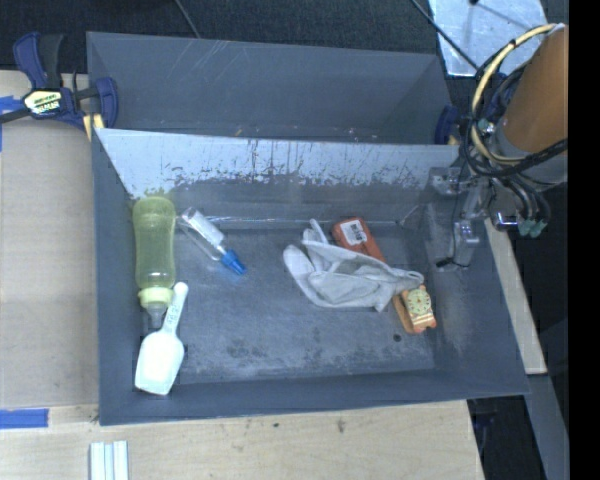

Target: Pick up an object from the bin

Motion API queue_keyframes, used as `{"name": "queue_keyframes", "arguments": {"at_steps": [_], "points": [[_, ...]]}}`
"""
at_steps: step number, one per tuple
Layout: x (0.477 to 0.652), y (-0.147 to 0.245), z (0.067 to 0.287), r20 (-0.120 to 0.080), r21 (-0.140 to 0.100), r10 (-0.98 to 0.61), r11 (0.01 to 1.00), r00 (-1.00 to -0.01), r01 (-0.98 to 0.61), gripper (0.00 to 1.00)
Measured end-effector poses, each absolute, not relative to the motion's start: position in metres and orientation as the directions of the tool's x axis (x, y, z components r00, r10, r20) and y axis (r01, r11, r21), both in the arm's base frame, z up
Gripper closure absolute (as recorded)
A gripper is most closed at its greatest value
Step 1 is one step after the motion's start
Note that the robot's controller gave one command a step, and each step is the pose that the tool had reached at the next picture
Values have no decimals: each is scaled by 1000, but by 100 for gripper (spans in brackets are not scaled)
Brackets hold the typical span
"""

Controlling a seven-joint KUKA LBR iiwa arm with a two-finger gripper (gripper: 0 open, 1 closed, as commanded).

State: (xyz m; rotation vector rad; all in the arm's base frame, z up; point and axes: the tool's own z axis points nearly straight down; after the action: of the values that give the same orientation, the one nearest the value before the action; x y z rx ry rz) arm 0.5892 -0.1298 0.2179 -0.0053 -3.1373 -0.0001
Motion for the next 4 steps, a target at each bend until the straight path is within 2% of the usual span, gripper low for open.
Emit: {"name": "queue_keyframes", "arguments": {"at_steps": [1,2,3,4], "points": [[591,-129,223,-4,-1,1,1000,-1000,1,0],[594,-124,180,-10,-3,-62,998,-998,-62,0],[597,-99,130,-5,-2,-92,996,-996,-92,0],[594,-81,105,-1,0,-229,974,-974,-229,0]]}}
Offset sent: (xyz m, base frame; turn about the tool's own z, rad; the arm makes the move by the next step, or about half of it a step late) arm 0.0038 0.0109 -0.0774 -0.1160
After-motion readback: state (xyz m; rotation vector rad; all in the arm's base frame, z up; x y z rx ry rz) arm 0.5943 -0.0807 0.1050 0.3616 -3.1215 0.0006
